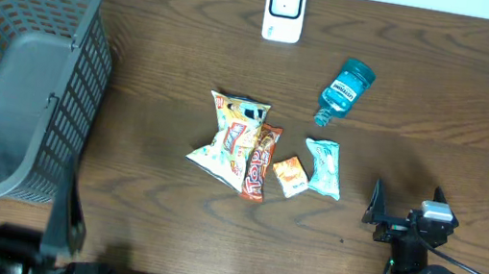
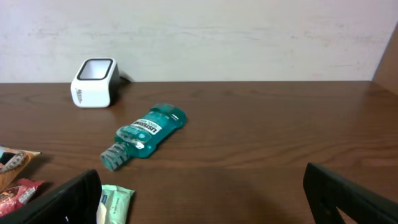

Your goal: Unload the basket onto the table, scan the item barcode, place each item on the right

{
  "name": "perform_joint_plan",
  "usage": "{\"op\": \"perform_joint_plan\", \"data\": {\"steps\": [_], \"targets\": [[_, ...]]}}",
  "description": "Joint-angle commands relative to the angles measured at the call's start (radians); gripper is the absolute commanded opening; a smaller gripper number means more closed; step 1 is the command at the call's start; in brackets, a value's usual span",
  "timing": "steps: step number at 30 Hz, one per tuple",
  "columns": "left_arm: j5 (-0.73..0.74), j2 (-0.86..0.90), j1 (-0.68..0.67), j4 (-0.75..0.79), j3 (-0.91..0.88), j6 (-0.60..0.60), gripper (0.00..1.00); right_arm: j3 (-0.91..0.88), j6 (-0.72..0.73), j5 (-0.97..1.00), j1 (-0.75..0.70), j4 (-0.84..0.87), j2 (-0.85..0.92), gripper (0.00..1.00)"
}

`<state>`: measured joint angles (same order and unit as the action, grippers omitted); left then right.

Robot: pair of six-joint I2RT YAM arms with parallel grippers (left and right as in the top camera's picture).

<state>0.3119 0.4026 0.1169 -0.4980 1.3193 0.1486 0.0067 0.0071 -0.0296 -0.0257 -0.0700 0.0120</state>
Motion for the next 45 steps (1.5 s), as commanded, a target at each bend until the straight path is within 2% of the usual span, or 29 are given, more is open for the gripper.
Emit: {"op": "perform_joint_plan", "data": {"steps": [1, 10, 20, 29, 36, 45], "targets": [[0.100, -0.035, -0.002, -0.005, -0.008, -0.032, 0.98, -0.001, 0.011, 0.001, 0.005, -0.004, -0.003, 0.99], [0.176, -0.103, 0.040, -0.072, -0.010, -0.035, 0.98, -0.001, 0.023, -0.007, 0.005, -0.003, -0.003, 0.99], [0.487, -0.137, 0.063, -0.068, -0.042, -0.035, 0.98, -0.001, 0.267, -0.007, 0.005, -0.004, -0.003, 0.99], [0.489, -0.220, 0.029, -0.062, -0.087, -0.030, 0.98, -0.001, 0.557, -0.113, 0.005, 0.005, 0.000, 0.99], [0.488, -0.294, -0.020, -0.062, -0.132, 0.034, 0.98, -0.001, 0.592, -0.271, 0.005, 0.016, 0.000, 0.99], [0.484, -0.366, -0.053, -0.055, -0.159, 0.042, 0.98, -0.001, 0.591, -0.611, 0.005, 0.024, 0.001, 0.99]]}}
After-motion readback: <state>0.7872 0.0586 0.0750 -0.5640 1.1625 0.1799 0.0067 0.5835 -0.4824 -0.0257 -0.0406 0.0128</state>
